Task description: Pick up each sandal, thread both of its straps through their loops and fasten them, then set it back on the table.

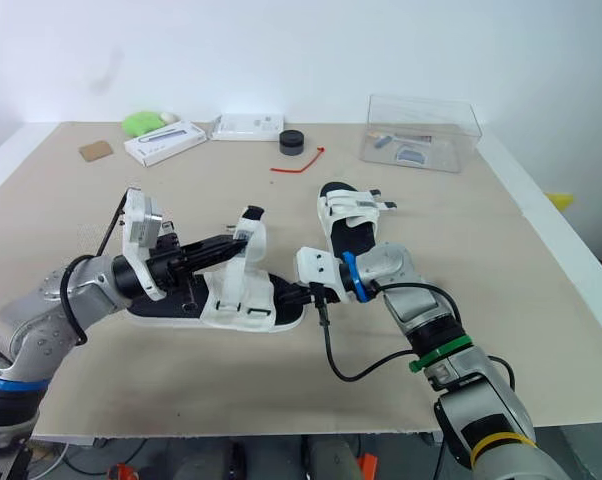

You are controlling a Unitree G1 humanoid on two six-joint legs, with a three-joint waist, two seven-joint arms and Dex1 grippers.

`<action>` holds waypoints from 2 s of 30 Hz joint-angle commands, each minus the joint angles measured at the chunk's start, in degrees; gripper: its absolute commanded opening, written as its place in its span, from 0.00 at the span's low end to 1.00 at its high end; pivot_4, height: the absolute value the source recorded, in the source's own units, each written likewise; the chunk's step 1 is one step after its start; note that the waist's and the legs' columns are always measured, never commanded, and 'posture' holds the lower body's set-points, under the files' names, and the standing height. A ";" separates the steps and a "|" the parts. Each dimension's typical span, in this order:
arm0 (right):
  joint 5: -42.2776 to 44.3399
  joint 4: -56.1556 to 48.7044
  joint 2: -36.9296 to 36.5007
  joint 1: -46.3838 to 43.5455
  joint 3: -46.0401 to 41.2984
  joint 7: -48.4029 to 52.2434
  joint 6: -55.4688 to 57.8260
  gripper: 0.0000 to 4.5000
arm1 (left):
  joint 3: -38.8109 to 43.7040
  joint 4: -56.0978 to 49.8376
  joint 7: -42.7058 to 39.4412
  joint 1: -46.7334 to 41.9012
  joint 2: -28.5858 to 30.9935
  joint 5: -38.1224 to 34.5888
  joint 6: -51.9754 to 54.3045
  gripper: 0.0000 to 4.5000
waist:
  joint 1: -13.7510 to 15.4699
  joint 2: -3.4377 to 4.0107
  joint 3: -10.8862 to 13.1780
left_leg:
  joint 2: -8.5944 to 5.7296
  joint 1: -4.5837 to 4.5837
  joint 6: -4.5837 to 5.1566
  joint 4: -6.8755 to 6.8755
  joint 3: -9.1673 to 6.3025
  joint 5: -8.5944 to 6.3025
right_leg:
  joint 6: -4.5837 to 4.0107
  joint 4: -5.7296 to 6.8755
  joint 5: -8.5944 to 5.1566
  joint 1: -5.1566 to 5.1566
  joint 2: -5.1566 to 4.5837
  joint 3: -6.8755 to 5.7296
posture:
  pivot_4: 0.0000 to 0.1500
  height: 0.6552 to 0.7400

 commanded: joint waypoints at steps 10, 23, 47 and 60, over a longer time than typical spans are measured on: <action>-3.21 1.01 -1.28 1.73 1.50 -0.17 0.65 0.00 | 7.35 2.88 4.51 0.83 -3.52 -6.29 10.10 0.01 | 0.01 0.00 0.00 | -0.01 0.00 -0.02 0.00 -0.03 0.01 | -0.02 0.00 -0.01 0.01 -0.02 0.00 | 1.00 1.00; -3.38 0.91 -1.06 1.36 1.57 -0.13 0.66 0.00 | 7.06 8.79 3.07 -0.58 -6.95 -1.73 11.41 0.01 | 0.01 -0.01 0.00 | -0.03 0.00 -0.07 0.00 -0.04 0.03 | -0.04 0.00 0.00 0.02 -0.03 0.00 | 1.00 1.00; -3.43 -0.05 -1.21 1.75 1.10 -0.53 1.84 0.00 | 4.77 19.54 -4.44 1.75 -7.75 14.02 5.31 0.13 | 0.00 -0.01 -0.01 | -0.02 0.01 -0.06 -0.01 -0.05 0.03 | -0.05 0.00 0.00 0.02 -0.05 0.00 | 1.00 1.00; -3.60 0.33 -0.70 1.96 1.23 -0.95 1.51 0.00 | 8.35 20.38 -9.33 -3.66 -1.25 17.29 1.88 0.98 | 0.09 -0.07 0.00 | -0.03 -0.03 -0.06 -0.04 -0.10 0.03 | -0.07 0.00 -0.04 -0.02 -0.09 -0.04 | 1.00 1.00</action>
